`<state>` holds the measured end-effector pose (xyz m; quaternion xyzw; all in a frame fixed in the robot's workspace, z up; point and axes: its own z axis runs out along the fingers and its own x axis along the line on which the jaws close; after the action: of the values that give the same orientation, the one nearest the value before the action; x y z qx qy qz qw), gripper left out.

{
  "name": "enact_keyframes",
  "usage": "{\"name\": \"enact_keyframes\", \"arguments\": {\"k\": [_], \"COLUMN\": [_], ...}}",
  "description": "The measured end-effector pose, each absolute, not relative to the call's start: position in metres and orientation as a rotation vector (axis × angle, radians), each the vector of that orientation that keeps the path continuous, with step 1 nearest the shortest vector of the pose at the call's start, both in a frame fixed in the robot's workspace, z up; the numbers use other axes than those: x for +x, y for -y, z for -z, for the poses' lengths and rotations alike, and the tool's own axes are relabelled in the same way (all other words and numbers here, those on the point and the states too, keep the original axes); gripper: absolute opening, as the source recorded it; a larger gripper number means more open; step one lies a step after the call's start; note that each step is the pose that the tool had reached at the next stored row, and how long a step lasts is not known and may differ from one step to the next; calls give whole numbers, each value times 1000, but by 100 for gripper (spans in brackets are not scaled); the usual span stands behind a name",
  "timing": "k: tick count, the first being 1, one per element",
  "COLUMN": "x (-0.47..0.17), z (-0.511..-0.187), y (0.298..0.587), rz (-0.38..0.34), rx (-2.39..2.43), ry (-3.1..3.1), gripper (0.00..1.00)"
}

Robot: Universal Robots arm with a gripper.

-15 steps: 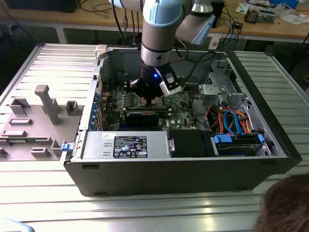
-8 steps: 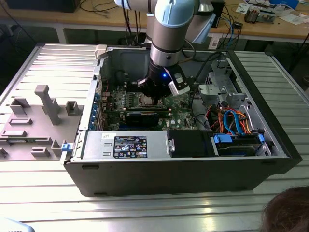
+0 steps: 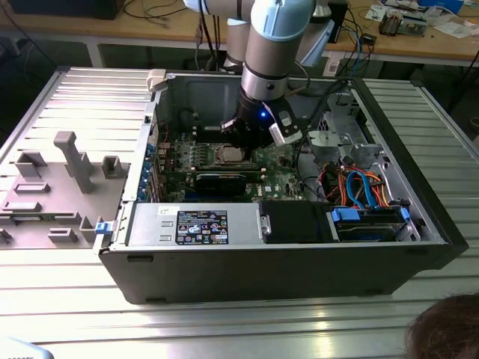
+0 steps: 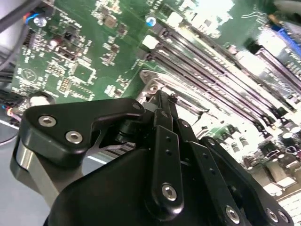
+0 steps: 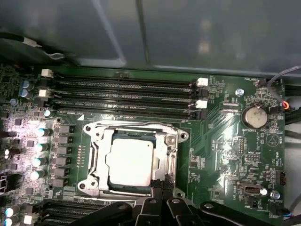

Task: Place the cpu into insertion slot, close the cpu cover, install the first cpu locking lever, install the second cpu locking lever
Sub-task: 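Install the second cpu locking lever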

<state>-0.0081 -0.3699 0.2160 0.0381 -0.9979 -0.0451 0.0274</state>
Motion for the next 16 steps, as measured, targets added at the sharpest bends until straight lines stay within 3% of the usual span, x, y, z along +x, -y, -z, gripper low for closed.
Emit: {"name": "enact_keyframes", "arguments": {"k": [16], "x": [-4], "z": [-251], "y": [367], "rz": [140], "rx": [118], "ry": [3081], "gripper": [11]}}
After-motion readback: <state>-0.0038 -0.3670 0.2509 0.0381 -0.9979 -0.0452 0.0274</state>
